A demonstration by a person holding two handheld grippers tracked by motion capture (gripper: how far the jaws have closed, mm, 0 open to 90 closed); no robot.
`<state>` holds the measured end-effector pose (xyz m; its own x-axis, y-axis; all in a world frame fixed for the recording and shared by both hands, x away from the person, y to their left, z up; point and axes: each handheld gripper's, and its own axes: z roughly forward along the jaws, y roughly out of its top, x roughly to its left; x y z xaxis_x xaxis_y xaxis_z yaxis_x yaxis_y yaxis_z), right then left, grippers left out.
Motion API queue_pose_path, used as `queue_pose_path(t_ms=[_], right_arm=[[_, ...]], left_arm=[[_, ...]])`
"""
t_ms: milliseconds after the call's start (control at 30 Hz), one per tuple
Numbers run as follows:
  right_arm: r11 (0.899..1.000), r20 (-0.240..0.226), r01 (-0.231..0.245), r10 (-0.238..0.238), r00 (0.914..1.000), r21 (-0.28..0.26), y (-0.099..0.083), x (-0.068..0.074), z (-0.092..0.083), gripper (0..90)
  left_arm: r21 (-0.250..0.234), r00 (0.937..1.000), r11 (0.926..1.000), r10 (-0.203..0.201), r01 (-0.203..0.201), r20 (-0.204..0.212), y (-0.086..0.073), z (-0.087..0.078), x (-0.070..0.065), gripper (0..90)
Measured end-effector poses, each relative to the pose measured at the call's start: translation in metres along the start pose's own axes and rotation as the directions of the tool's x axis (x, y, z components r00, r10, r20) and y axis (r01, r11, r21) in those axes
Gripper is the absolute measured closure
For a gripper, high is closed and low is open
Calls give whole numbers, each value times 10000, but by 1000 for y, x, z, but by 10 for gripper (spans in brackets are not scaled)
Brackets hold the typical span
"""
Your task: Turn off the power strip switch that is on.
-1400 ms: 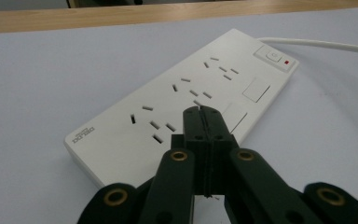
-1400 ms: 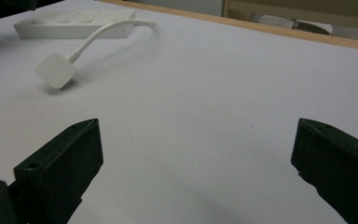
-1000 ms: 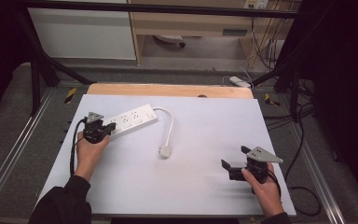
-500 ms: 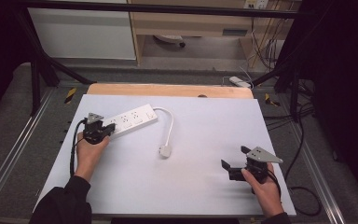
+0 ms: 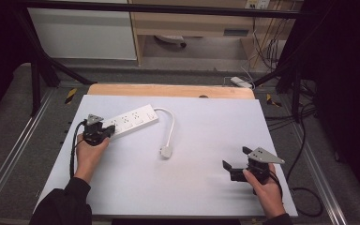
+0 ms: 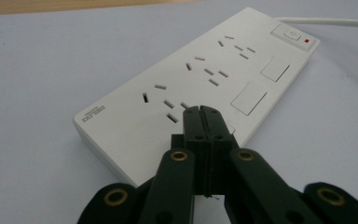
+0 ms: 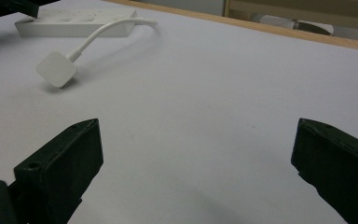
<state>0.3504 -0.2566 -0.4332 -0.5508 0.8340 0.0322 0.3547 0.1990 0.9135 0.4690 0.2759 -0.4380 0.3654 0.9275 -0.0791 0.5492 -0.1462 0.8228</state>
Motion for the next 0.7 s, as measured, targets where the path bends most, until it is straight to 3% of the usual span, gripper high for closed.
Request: queue_pose_path(t_ms=[700], right_arm=[[10000, -53, 48, -47, 10000, 55, 0, 1, 1, 25]], left_arm=[[-106, 10000, 9999, 14, -14, 9, -2, 0, 2, 900]])
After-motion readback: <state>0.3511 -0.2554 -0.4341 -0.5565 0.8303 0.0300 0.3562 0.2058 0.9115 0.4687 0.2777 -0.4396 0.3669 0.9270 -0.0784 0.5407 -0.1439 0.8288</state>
